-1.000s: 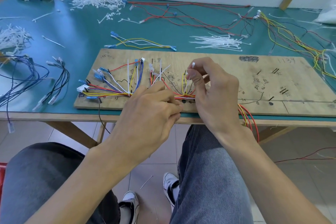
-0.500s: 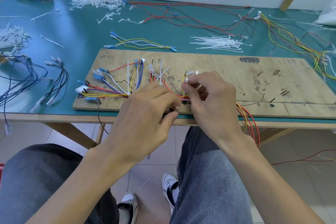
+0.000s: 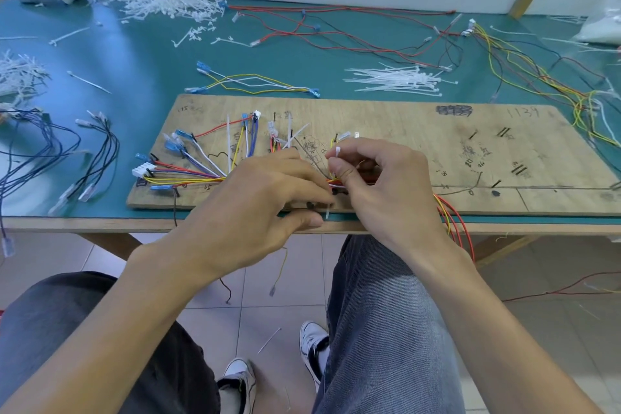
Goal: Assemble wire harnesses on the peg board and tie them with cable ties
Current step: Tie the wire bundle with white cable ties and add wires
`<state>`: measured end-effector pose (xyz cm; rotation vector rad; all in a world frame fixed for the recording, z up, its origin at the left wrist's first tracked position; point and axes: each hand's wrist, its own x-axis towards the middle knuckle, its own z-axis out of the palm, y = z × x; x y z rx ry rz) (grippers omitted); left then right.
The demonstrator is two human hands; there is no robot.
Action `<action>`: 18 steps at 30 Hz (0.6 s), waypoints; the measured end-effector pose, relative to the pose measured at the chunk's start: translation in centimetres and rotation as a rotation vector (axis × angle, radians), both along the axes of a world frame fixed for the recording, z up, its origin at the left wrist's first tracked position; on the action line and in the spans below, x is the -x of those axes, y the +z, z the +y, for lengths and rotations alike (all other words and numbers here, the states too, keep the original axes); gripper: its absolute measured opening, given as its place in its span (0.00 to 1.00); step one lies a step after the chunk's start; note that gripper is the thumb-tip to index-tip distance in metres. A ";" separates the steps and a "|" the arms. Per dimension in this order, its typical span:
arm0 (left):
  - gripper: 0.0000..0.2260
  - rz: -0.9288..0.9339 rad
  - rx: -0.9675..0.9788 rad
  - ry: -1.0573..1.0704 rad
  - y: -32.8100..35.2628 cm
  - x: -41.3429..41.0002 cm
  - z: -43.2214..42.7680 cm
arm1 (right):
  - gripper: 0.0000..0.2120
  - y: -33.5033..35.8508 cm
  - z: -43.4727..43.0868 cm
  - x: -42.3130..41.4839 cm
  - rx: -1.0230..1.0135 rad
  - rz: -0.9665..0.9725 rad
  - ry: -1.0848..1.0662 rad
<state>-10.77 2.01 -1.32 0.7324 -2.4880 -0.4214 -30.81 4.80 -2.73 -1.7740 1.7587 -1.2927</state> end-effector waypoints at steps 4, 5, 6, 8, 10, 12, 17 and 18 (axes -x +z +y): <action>0.05 -0.022 0.115 -0.026 -0.3 0.6 0.1 | 0.04 0.2 0.3 0.0 -0.010 -0.005 0.007; 0.03 -0.022 0.154 -0.030 -0.4 0.7 0.1 | 0.04 0.3 0.4 0.0 -0.008 -0.008 0.007; 0.04 -0.011 0.176 -0.018 -0.5 1.0 0.1 | 0.04 0.3 0.4 0.0 -0.001 -0.009 0.010; 0.06 0.048 0.123 0.082 -0.6 1.6 0.5 | 0.04 0.3 0.4 -0.1 0.024 -0.008 0.030; 0.07 0.124 0.025 0.281 -0.6 2.4 1.2 | 0.03 0.3 0.5 0.0 0.042 -0.001 0.055; 0.06 0.150 -0.037 0.452 -0.4 3.3 1.8 | 0.03 0.1 0.5 0.1 0.063 0.019 0.063; 0.04 0.086 -0.111 0.652 0.1 4.2 1.6 | 0.04 -0.2 0.6 0.2 0.087 0.030 0.067; 0.05 0.079 -0.120 0.664 0.2 4.3 1.5 | 0.04 -0.3 0.6 0.2 0.095 0.038 0.062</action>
